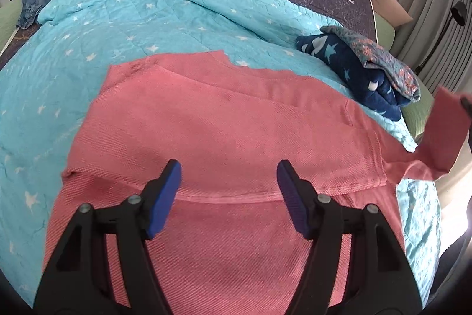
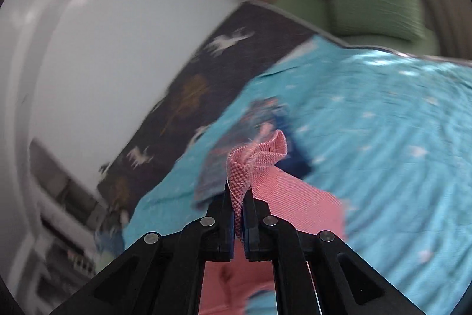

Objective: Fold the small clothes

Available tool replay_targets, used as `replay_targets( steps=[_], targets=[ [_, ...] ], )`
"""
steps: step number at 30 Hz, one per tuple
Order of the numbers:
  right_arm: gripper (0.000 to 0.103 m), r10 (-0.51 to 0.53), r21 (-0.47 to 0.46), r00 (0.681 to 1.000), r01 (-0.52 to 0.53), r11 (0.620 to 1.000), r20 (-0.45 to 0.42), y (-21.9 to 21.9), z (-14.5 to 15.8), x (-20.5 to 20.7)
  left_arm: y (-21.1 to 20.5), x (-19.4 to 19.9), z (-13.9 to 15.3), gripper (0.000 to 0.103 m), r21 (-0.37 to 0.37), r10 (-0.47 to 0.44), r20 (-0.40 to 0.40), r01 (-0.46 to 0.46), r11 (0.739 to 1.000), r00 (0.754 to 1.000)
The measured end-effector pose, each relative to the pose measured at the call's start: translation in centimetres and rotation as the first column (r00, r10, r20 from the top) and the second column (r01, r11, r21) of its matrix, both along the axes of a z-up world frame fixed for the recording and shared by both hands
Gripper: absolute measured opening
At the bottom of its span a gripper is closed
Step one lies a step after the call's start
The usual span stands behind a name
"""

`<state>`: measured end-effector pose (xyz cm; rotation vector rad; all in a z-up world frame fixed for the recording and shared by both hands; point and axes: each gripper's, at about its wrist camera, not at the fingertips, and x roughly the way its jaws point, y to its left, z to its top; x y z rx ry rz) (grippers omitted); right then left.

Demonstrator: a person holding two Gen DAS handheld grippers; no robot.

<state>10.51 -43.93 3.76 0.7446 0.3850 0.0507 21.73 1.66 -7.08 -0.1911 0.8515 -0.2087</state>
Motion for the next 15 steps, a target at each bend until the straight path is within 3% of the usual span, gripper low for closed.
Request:
replay_targets(
  steps=[3, 6, 11, 15],
  targets=[
    [0.005, 0.165, -0.063, 0.986, -0.164, 0.984, 0.002, 7.0, 0.6, 2.5, 1.1, -0.4, 0.4, 0.072, -0.004, 0.016, 0.019, -0.016, 1.0, 1.0],
    [0.005, 0.305, -0.07, 0.952, -0.307, 0.949, -0.031, 13.2, -0.7, 4.6, 2.4, -0.7, 0.5, 0.073, -0.014, 0.029, 0.018, -0.029, 0.999, 0.999],
    [0.006, 0.491, -0.021, 0.864, -0.496, 0.868, -0.111, 20.6, -4.9, 6.0, 4.4, -1.1, 0.4, 0.073, -0.096, -0.001, -0.016, 0.0, 0.995, 1.0],
    [0.03, 0.585, 0.021, 0.779, -0.597, 0.802, -0.223, 23.5, -8.4, 6.5, 4.8, -1.1, 0.2, 0.073, -0.175, -0.042, -0.035, 0.035, 0.984, 0.999]
  ],
)
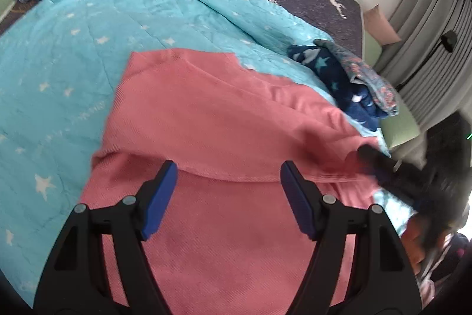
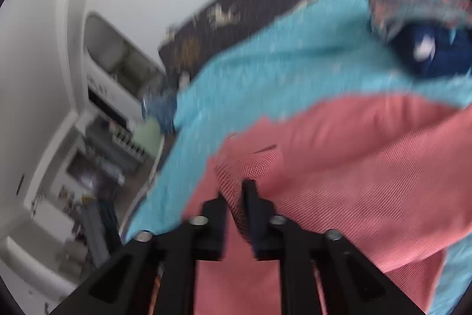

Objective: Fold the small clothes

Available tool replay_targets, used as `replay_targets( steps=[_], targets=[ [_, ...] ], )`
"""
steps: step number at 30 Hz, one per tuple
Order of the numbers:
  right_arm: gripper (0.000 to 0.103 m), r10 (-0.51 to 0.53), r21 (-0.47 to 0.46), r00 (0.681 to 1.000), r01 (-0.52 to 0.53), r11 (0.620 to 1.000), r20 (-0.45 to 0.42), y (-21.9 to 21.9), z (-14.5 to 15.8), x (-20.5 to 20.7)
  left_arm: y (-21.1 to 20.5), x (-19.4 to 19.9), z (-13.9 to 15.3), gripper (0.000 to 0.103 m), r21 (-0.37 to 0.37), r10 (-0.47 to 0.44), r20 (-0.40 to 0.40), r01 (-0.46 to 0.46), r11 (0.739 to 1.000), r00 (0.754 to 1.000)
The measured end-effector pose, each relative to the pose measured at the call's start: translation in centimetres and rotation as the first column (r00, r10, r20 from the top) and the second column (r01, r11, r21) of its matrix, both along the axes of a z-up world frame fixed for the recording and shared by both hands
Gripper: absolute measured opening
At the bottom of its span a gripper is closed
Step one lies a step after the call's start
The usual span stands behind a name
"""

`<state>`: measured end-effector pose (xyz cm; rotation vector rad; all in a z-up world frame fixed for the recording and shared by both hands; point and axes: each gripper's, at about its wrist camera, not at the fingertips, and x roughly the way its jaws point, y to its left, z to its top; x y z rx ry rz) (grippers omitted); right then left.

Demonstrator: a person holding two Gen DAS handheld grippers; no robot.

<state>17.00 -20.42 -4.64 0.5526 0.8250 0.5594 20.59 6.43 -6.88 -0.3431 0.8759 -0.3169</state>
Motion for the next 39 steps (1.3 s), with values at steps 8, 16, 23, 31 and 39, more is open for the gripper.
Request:
replay_targets(
  steps=[8, 16, 23, 31, 39],
  targets=[
    [0.039, -0.056, -0.026, 0.998, 0.056, 0.998, -0.027, -4.5, -0.4, -2.1, -3.0, 0.6, -0.4, 0.074, -0.127, -0.147, -0.054, 0.139, 0.982, 0.988],
    [0.041, -0.256, -0.042, 0.967, 0.255, 0.966, 0.001, -10.2, 0.6, -4.4, -9.7, 1.4, -2.8, 0.007, -0.108, -0.319, -0.163, 0.304, 0.946, 0.934],
    [0.046, -0.414, -0.121, 0.91, 0.412, 0.903, 0.011, -14.8, 0.6, -6.1, -6.6, 2.1, 5.7, 0.007, -0.052, -0.203, 0.063, 0.206, 0.977, 0.977],
    [0.05, -0.338, -0.349, 0.94, 0.304, 0.886, -0.039, -12.0, -2.8, -5.0, 2.2, 3.6, 8.2, 0.007, 0.111, 0.029, 0.155, -0.047, 0.993, 0.987],
    [0.053, -0.275, -0.489, 0.962, 0.236, 0.84, -0.008, -8.0, -3.3, -3.0, 2.7, 4.0, 7.2, 0.007, 0.083, 0.01, 0.143, -0.022, 0.996, 0.99]
  ],
)
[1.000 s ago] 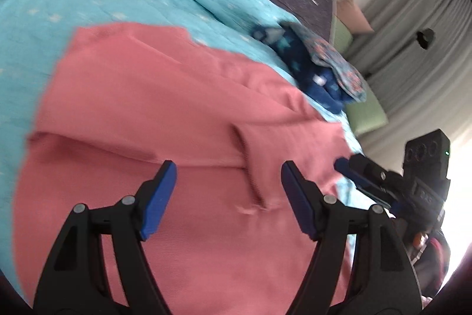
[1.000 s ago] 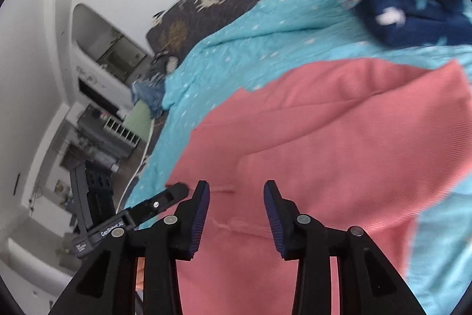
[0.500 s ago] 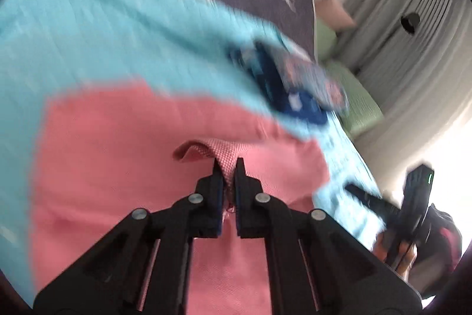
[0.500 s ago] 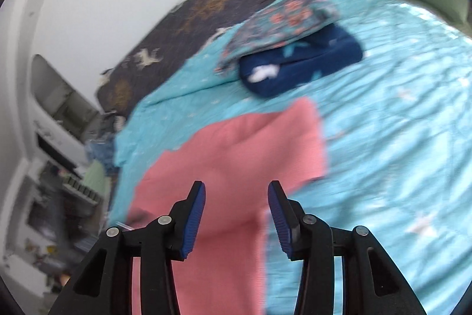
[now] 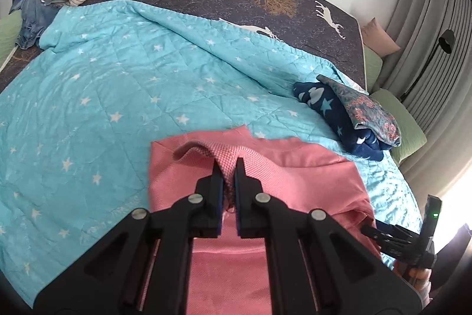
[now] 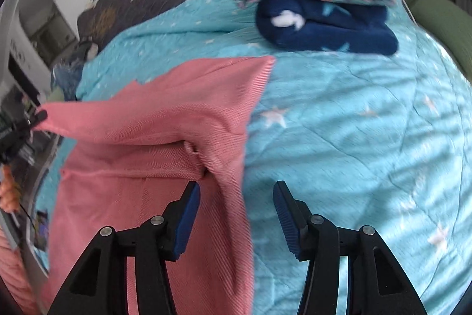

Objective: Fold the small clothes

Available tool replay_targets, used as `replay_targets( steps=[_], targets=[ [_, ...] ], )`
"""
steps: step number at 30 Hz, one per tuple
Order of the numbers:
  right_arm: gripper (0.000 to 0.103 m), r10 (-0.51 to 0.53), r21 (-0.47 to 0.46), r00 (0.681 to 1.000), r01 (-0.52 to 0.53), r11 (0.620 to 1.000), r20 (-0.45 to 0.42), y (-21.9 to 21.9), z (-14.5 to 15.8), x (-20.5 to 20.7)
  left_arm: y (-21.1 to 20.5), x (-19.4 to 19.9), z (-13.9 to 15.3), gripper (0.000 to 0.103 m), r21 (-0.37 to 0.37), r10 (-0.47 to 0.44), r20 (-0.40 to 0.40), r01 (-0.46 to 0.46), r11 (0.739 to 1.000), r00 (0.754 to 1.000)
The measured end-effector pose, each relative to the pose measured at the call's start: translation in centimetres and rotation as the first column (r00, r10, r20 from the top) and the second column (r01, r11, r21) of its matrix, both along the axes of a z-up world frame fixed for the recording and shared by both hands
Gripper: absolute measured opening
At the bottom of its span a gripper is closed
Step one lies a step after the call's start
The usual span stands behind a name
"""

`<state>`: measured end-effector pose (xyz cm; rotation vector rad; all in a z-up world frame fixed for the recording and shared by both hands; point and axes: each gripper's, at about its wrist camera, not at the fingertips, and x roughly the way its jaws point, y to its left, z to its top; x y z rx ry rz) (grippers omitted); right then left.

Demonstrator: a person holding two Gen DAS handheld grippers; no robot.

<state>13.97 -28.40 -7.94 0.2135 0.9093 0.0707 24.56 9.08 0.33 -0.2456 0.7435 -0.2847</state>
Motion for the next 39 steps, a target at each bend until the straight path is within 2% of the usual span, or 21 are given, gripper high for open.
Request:
replay_targets(
  steps=[2, 4, 6, 8, 9, 13, 15, 16, 18, 20, 24, 27, 28, 29, 30, 32, 33, 36, 37, 38, 39],
  targets=[
    [0.053, -0.052, -0.057, 0.999, 0.052, 0.997, 0.012, -0.1, 0.0, 0.2, -0.1, 0.0, 0.3, 0.007, -0.02, -0.011, 0.005, 0.011, 1.0, 1.0],
    [0.05, -0.139, -0.048, 0.99, 0.14, 0.989, 0.037, -1.5, 0.3, -0.1, 0.1, 0.0, 0.4, 0.007, -0.012, -0.006, 0.015, 0.007, 1.0, 1.0],
    [0.05, -0.223, 0.074, 0.974, 0.22, 0.973, 0.029, -4.1, 0.2, -0.9, 0.4, 0.3, 0.0, 0.008, 0.016, 0.009, -0.001, -0.009, 1.0, 1.0],
    [0.05, -0.229, 0.234, 0.972, 0.235, 0.943, -0.051, -6.4, -0.9, -1.1, 0.7, 0.9, -1.4, 0.008, 0.027, 0.012, -0.042, -0.011, 1.0, 0.999],
    [0.05, -0.22, 0.249, 0.974, 0.228, 0.941, -0.059, -6.8, -1.1, -1.2, 0.8, 1.3, -2.6, 0.008, 0.038, 0.017, -0.075, -0.014, 0.999, 0.997],
    [0.051, -0.183, 0.16, 0.982, 0.187, 0.969, -0.04, -5.7, -0.1, -2.1, 0.6, 1.1, -5.9, 0.009, 0.078, 0.015, -0.158, -0.003, 0.997, 0.987],
    [0.051, -0.163, 0.166, 0.985, 0.169, 0.972, -0.052, -5.5, 0.4, -2.3, 0.4, 0.4, -6.9, 0.011, 0.089, 0.0, -0.183, 0.016, 0.996, 0.983],
    [0.051, -0.158, 0.184, 0.986, 0.165, 0.969, -0.053, -5.6, 0.6, -2.4, 0.4, 0.2, -7.1, 0.014, 0.091, -0.006, -0.193, 0.024, 0.996, 0.981],
    [0.051, -0.152, 0.234, 0.988, 0.156, 0.96, -0.038, -6.0, 1.3, -2.4, 0.8, -0.1, -7.2, 0.039, 0.075, -0.011, -0.206, 0.027, 0.997, 0.979],
    [0.051, -0.129, 0.25, 0.992, 0.124, 0.96, 0.002, -6.0, 2.6, -2.1, 1.4, -0.1, -6.6, 0.055, 0.041, 0.005, -0.192, 0.003, 0.999, 0.981],
    [0.051, -0.044, 0.218, 0.998, 0.034, 0.975, 0.044, -4.4, 4.2, 0.3, 2.0, 1.2, -5.8, 0.067, -0.026, 0.0, -0.183, -0.004, 1.0, 0.983],
    [0.051, -0.043, 0.196, 0.999, 0.039, 0.98, 0.013, -4.0, 3.7, 3.2, 1.7, 3.6, -6.4, 0.067, -0.044, -0.003, -0.235, -0.008, 0.999, 0.972],
    [0.051, -0.052, 0.205, 0.999, 0.052, 0.977, -0.005, -4.1, 3.3, 4.0, 1.6, 4.4, -6.8, 0.066, -0.042, -0.002, -0.254, -0.009, 0.999, 0.967],
    [0.051, -0.056, 0.216, 0.998, 0.059, 0.975, -0.017, -4.2, 3.0, 4.5, 1.6, 5.2, -7.2, 0.046, -0.041, 0.003, -0.271, -0.014, 0.999, 0.962],
    [0.051, -0.059, 0.226, 0.998, 0.064, 0.972, -0.028, -4.3, 2.8, 4.8, 1.5, 6.0, -7.6, 0.009, -0.041, 0.003, -0.287, -0.016, 0.999, 0.958],
    [0.051, -0.052, 0.23, 0.998, 0.058, 0.972, -0.029, -4.2, 2.5, 4.9, 1.6, 6.9, -7.6, 0.005, -0.064, -0.001, -0.303, -0.019, 0.998, 0.953],
    [0.051, -0.05, 0.224, 0.998, 0.055, 0.973, -0.028, -4.1, 2.5, 4.9, 1.7, 6.8, -7.0, 0.005, -0.096, -0.008, -0.274, -0.019, 0.995, 0.962],
    [0.051, -0.059, 0.21, 0.998, 0.06, 0.976, -0.009, -4.5, 2.4, 5.1, 2.4, 4.7, -3.4, 0.005, -0.211, -0.067, -0.08, 0.049, 0.976, 0.995],
    [0.051, -0.066, 0.206, 0.998, 0.064, 0.976, -0.001, -4.8, 2.4, 5.1, 2.7, 4.0, -2.6, 0.005, -0.199, -0.069, -0.024, 0.063, 0.978, 0.997],
    [0.051, -0.077, 0.2, 0.997, 0.075, 0.977, -0.002, -5.0, 2.3, 5.2, 2.8, 3.7, -2.3, 0.006, -0.137, -0.049, 0.01, 0.05, 0.989, 0.999],
    [0.051, -0.087, 0.196, 0.996, 0.087, 0.977, -0.008, -5.2, 2.1, 5.4, 2.9, 4.0, -3.0, 0.006, -0.042, -0.013, -0.006, 0.013, 0.999, 1.0]
  ],
)
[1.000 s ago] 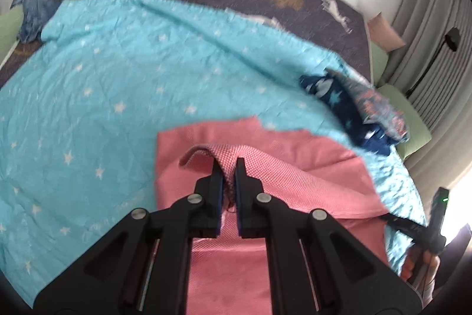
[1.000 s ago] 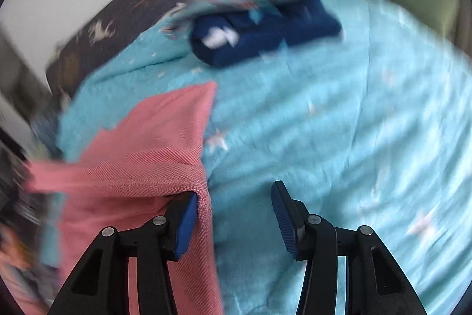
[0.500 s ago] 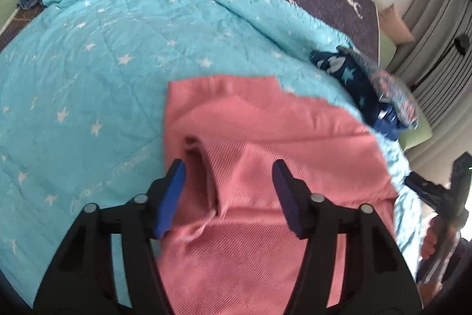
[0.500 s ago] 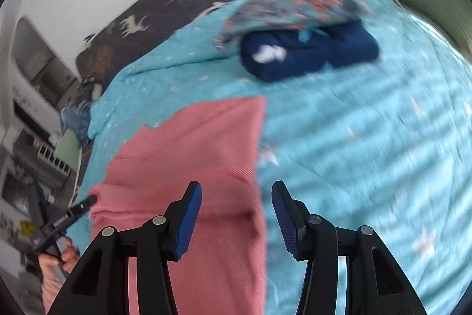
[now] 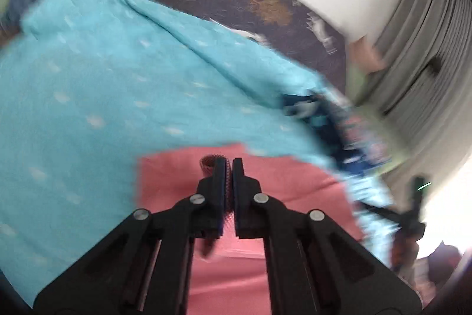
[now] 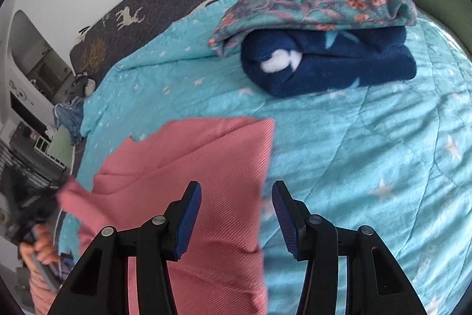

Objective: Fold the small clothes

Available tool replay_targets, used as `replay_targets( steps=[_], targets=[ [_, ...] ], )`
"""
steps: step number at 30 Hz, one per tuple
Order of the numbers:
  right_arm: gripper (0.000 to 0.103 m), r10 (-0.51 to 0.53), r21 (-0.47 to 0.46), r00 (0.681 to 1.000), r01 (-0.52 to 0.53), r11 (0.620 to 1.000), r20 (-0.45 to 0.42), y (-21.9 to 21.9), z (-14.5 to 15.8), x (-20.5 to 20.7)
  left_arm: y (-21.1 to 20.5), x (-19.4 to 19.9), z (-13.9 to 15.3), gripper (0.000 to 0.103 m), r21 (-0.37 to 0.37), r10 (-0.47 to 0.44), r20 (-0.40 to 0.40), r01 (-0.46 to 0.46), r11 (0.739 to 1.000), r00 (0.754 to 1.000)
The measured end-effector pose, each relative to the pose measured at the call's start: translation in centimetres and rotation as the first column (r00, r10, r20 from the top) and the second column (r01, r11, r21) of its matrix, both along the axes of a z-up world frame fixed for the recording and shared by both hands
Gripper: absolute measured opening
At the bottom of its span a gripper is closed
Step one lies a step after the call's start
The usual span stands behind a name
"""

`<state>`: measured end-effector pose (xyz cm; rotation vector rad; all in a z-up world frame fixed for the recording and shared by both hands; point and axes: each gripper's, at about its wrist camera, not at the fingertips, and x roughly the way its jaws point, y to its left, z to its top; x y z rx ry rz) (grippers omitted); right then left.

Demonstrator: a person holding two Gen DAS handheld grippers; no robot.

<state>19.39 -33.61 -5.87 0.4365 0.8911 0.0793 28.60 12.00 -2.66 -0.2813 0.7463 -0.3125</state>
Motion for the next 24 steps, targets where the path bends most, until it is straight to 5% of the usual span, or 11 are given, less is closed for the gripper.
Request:
replay_targets(
  steps=[3, 5, 7, 9, 11, 14, 16, 18, 24],
  targets=[
    [0.052, -0.018, 0.021, 0.999, 0.019, 1.0, -0.028, -0.7, -1.1, 0.3, 1.1, 1.6, -4.5, 0.006, 0.094, 0.059, -0.183, -0.043, 0.995, 0.981],
    [0.052, -0.02, 0.023, 0.999, 0.021, 1.0, -0.036, -0.7, -1.5, 0.3, 1.5, 1.4, -5.7, 0.006, 0.064, 0.06, -0.217, -0.047, 0.997, 0.974],
    [0.052, -0.019, 0.011, 0.999, 0.02, 1.0, -0.036, -0.6, -1.6, 0.2, 1.9, 0.8, -5.7, 0.008, 0.015, 0.06, -0.21, -0.058, 0.998, 0.976],
    [0.052, -0.018, -0.004, 0.999, 0.018, 1.0, -0.037, -0.3, -1.3, 0.2, 1.8, 0.3, -5.2, 0.032, 0.0, 0.049, -0.209, -0.05, 0.999, 0.977],
    [0.052, 0.001, -0.006, 1.0, -0.001, 1.0, -0.025, 0.1, -0.7, -0.2, 1.7, -0.4, -4.5, 0.043, 0.006, 0.054, -0.185, -0.054, 0.999, 0.981],
    [0.052, 0.115, -0.014, 0.993, -0.114, 0.993, 0.03, 2.0, 0.2, -1.4, 1.0, -1.2, -4.2, 0.05, 0.023, 0.023, -0.162, -0.02, 1.0, 0.987],
    [0.052, 0.185, 0.022, 0.982, -0.186, 0.982, 0.019, 2.7, -0.4, -1.9, -0.1, -0.9, -5.5, 0.052, 0.166, 0.05, -0.201, -0.016, 0.986, 0.978],
    [0.051, 0.145, -0.036, 0.987, -0.147, 0.988, -0.067, 2.4, -2.0, -1.9, -0.3, -0.8, -7.0, 0.06, 0.253, 0.07, -0.222, -0.012, 0.967, 0.973],
    [0.048, 0.073, -0.018, 0.995, -0.074, 0.997, -0.063, 0.1, -1.8, -3.7, 1.7, -2.8, -5.7, 0.06, 0.143, 0.099, -0.212, -0.069, 0.987, 0.972]
  ],
)
